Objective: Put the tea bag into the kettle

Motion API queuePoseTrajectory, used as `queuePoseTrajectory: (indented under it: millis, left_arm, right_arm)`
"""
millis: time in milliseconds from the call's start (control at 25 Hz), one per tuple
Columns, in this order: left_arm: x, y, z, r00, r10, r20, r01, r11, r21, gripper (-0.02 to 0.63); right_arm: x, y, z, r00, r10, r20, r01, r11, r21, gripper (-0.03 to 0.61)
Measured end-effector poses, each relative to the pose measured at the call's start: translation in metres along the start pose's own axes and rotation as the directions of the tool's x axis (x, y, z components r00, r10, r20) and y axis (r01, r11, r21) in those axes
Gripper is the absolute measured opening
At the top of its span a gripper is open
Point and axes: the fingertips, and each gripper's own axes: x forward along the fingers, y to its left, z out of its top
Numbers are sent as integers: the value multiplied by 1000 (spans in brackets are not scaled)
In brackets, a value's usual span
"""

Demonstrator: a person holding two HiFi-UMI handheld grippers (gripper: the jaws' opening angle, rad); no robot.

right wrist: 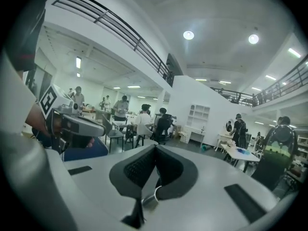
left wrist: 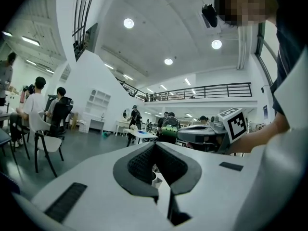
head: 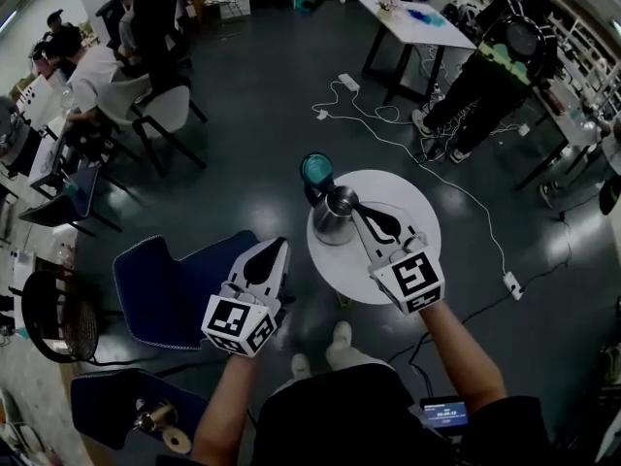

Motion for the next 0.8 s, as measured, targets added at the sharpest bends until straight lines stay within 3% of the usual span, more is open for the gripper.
queuePoseTrajectory:
  millis: [520, 800]
  left_arm:
    - [-39, -47, 1, 993, -119, 9, 118, 992, 45, 15]
    - [-70, -60, 10, 991, -135, 25, 133, 988, 75, 15]
  right_arm:
    - [-61, 58, 11, 998, -48, 32, 46, 996, 76, 18]
    - [-90, 85, 18, 996, -83, 40, 79, 994, 80, 18]
